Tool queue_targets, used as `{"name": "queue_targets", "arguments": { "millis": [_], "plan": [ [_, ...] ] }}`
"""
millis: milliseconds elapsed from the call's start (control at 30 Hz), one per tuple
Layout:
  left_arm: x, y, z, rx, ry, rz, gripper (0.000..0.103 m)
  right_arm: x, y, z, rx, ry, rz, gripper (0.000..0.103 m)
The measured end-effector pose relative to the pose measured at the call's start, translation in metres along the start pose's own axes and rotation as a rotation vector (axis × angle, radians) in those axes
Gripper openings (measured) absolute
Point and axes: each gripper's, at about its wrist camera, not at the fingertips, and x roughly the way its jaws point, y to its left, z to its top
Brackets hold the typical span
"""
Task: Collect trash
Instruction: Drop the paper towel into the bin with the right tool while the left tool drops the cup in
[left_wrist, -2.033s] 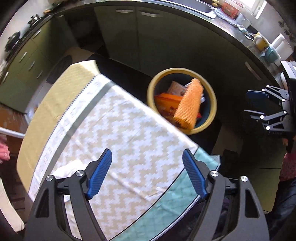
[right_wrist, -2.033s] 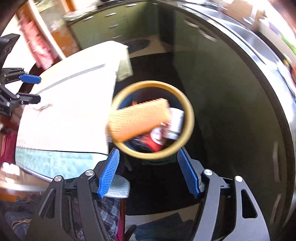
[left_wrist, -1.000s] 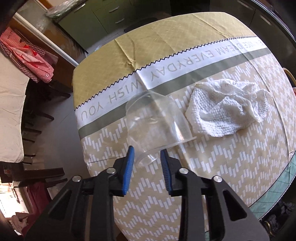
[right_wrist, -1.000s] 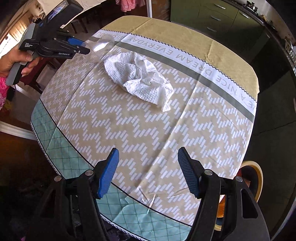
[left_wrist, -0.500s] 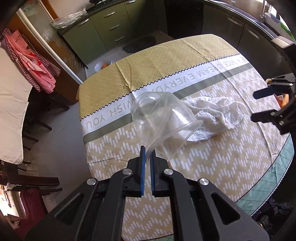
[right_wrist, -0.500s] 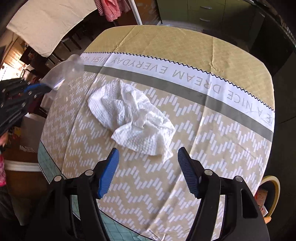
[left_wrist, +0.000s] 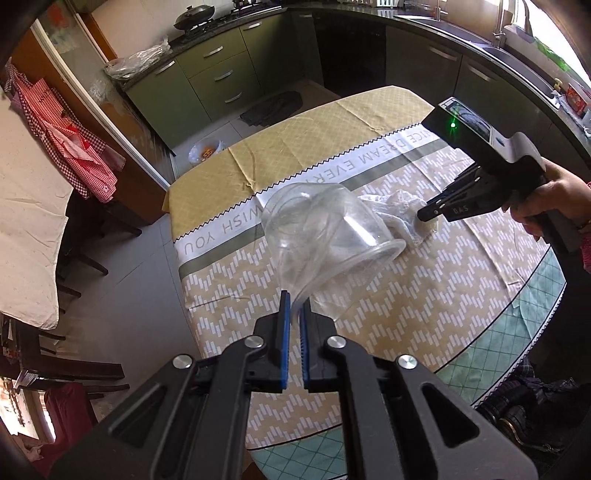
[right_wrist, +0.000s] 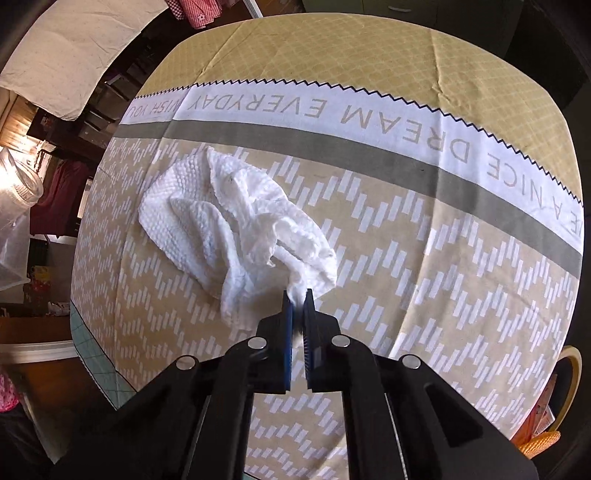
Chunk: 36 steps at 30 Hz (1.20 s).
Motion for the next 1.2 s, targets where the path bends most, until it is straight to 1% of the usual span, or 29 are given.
{"name": "queue_targets", "arguments": {
  "millis": [67, 200, 267, 367, 467, 567, 700, 767, 867, 933, 1000, 1033, 1133, 1200],
  "plan": [
    [-0.002, -0.006, 0.0, 0.014, -0.001, -0.01, 0.005, -0.012, -0.001, -0.011, -0.011, -0.025, 0.002, 0.005],
    [-0.006, -0.024, 0.005, 0.046, -0.009, -0.032, 0.005, -0.059, -0.021, -0.049, -0.009, -0.1, -0.013, 0.005],
    [-0.008, -0.035, 0.011, 0.07, -0.019, -0.043, 0.005, -0.087, -0.039, -0.075, 0.01, -0.142, -0.054, 0.005],
    [-0.01, -0.059, 0.021, 0.113, -0.034, -0.082, 0.005, -0.129, -0.078, -0.123, 0.081, -0.203, -0.099, 0.005],
    [-0.01, -0.089, 0.033, 0.171, -0.048, -0.114, 0.005, -0.168, -0.121, -0.177, 0.176, -0.257, -0.165, 0.005],
    [-0.009, -0.12, 0.046, 0.216, -0.055, -0.17, 0.005, -0.199, -0.168, -0.227, 0.286, -0.298, -0.209, 0.005],
    [-0.01, -0.163, 0.066, 0.279, -0.072, -0.213, 0.005, -0.219, -0.223, -0.268, 0.404, -0.318, -0.246, 0.005],
    [-0.009, -0.184, 0.075, 0.31, -0.074, -0.231, 0.005, -0.225, -0.245, -0.282, 0.444, -0.333, -0.244, 0.005],
    [-0.009, -0.217, 0.091, 0.356, -0.08, -0.261, 0.005, -0.233, -0.267, -0.294, 0.488, -0.368, -0.288, 0.005],
    [-0.008, -0.239, 0.101, 0.387, -0.081, -0.276, 0.005, -0.238, -0.279, -0.3, 0.506, -0.392, -0.28, 0.005],
    [-0.006, -0.262, 0.11, 0.422, -0.08, -0.289, 0.005, -0.236, -0.287, -0.302, 0.511, -0.393, -0.276, 0.005],
    [-0.005, -0.272, 0.115, 0.438, -0.08, -0.292, 0.005, -0.232, -0.29, -0.302, 0.508, -0.381, -0.27, 0.005],
    [-0.001, -0.302, 0.128, 0.48, -0.078, -0.305, 0.005, -0.212, -0.294, -0.301, 0.498, -0.309, -0.257, 0.005],
    [0.005, -0.32, 0.137, 0.503, -0.073, -0.309, 0.005, -0.199, -0.298, -0.304, 0.501, -0.28, -0.226, 0.007]
  ]
}}
